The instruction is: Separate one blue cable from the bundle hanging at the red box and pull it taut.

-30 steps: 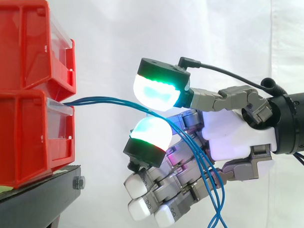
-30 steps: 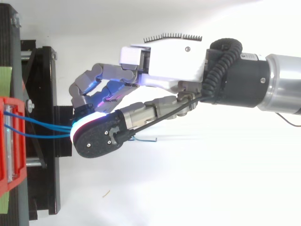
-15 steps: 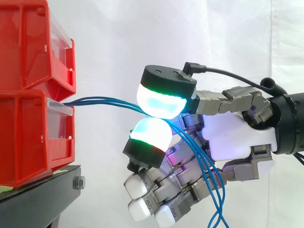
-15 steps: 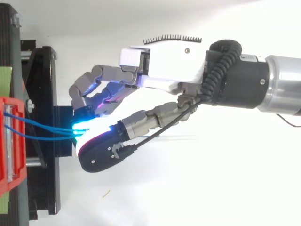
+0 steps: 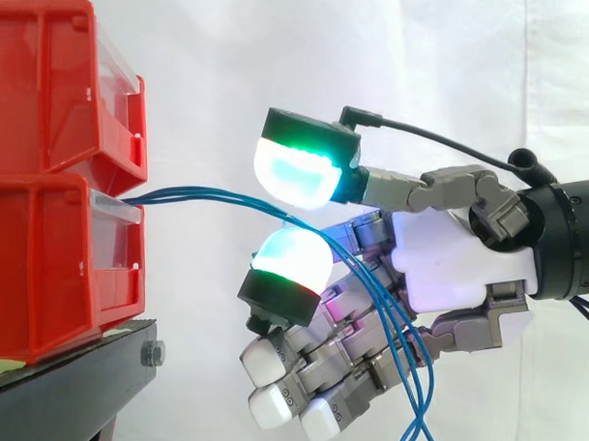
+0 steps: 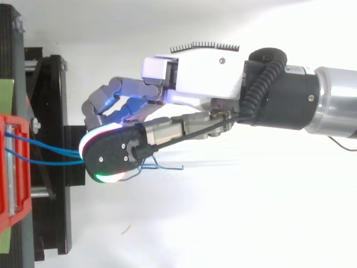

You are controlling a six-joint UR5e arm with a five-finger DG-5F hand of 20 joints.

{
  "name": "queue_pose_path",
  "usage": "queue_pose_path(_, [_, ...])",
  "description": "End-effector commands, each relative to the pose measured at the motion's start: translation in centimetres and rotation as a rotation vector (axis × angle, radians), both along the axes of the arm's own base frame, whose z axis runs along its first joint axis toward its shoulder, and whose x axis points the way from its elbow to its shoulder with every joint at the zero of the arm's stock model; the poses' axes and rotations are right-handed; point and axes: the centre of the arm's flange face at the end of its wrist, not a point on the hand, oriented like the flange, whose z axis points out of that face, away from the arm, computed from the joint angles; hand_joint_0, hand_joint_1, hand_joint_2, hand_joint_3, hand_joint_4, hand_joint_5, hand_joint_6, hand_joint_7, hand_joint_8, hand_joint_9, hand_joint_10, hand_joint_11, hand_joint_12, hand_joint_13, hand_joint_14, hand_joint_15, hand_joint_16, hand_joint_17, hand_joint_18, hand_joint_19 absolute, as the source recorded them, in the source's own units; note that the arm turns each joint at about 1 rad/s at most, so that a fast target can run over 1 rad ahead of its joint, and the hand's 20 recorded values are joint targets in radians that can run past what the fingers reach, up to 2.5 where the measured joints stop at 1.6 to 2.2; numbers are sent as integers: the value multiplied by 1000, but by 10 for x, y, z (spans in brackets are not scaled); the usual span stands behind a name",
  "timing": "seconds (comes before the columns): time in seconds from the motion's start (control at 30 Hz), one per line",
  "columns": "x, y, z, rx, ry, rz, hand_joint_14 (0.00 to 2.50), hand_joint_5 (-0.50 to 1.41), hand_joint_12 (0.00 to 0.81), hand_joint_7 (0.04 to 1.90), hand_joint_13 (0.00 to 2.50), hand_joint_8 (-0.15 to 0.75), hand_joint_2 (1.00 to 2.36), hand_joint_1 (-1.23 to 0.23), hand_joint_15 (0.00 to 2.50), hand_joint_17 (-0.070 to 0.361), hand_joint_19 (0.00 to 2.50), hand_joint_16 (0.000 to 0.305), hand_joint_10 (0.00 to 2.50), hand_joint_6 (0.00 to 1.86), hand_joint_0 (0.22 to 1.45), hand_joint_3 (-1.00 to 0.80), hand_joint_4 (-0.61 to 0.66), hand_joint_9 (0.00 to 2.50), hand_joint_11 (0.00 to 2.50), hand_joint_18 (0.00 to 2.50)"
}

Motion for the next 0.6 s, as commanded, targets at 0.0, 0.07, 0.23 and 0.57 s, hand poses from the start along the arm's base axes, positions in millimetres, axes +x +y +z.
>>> queue_pose_path(0.0, [0,0,0,0,-1,0,11,-148,406,1240,676,338,1011,-511,303,118,303,52,17,858,573,-282,124,746,542,683])
queue_pose_path(0.07, [0,0,0,0,-1,0,10,-151,434,1237,704,364,1008,-621,293,130,263,58,15,869,568,-226,142,759,548,737])
queue_pose_path(0.23, [0,0,-1,0,2,0,10,-156,448,1211,720,376,1004,-713,296,137,236,61,13,893,597,-81,44,763,560,778])
queue_pose_path(0.57, [0,0,0,0,-1,0,9,-183,440,1136,710,362,1002,-799,285,134,237,60,13,910,624,-74,91,729,571,774])
